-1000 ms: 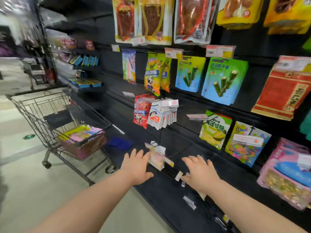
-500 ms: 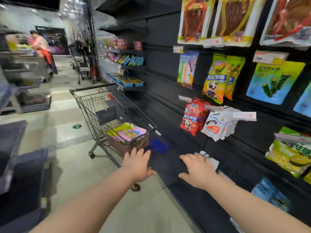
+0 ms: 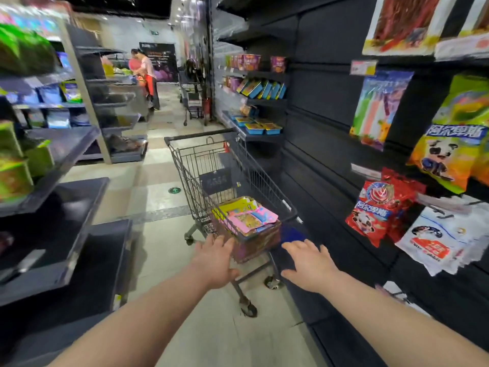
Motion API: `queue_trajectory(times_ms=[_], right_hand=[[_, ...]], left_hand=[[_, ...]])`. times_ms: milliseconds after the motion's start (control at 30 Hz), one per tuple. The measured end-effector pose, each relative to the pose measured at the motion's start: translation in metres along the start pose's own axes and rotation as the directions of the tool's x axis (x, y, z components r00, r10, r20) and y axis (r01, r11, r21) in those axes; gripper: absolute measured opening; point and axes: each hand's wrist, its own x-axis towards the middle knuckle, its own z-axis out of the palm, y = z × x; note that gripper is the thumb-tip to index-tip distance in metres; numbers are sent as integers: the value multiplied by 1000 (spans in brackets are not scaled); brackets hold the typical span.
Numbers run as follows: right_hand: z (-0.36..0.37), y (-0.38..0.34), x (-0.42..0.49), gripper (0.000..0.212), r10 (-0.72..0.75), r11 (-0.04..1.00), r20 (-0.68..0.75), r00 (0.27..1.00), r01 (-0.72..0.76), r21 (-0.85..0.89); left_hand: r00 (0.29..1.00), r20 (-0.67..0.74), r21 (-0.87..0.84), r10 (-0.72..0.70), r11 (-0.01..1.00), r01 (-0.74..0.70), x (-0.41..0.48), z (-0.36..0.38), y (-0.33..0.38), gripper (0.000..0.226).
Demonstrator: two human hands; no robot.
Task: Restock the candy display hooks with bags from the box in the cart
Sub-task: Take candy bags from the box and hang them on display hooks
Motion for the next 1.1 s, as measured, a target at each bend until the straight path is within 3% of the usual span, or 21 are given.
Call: queue_trajectory(times_ms=[600, 1100], right_hand=[[-19, 57, 172, 65, -117, 993, 133, 984, 117, 9], [-6, -2, 300, 65, 77, 994, 145, 986, -88, 70]], left_hand=[[986, 90, -14, -137, 990, 139, 150, -3, -9, 84], [994, 90, 2, 55, 998, -55, 276, 13, -134, 77]])
